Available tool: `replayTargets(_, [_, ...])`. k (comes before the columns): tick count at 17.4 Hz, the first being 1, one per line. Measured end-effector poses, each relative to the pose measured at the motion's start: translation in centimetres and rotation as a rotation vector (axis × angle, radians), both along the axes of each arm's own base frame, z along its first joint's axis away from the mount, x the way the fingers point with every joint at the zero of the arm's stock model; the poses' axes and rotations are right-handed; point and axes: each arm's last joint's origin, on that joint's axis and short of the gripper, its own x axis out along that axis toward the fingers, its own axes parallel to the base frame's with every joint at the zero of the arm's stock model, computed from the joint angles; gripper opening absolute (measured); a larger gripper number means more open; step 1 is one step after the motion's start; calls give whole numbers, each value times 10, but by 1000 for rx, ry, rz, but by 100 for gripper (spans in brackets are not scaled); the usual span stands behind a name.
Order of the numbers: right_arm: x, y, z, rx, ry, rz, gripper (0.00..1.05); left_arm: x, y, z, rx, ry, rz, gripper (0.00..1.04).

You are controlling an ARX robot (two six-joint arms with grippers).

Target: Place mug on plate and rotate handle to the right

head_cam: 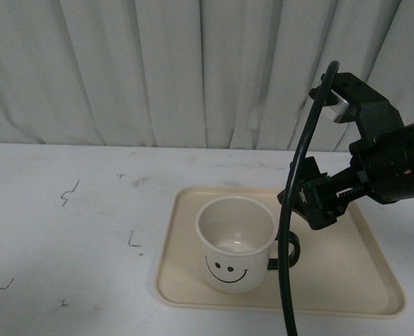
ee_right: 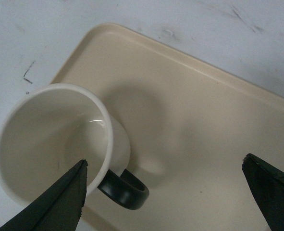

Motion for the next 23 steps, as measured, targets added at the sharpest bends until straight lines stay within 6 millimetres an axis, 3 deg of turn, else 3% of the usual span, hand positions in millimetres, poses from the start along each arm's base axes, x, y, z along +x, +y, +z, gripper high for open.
replayTargets(4, [2,14,-6,19,-14,66,98,0,0,0,0,0,0,98])
replayTargets(5, [9,18,-18,-2,-22,87,98,0,0,0,0,0,0,98])
replayTargets(9, [15,18,-24,-12,-31,96,98,0,0,0,0,0,0,98])
replayTargets(17, [52,24,-47,-13,-71,73,98,0,0,0,0,0,0,98])
replayTargets(20, [52,27,-50,-10,-60,75,63,0,0,0,0,0,0,98])
replayTargets(23, [50,30,-50,0,-51,111,38,0,0,0,0,0,0,98])
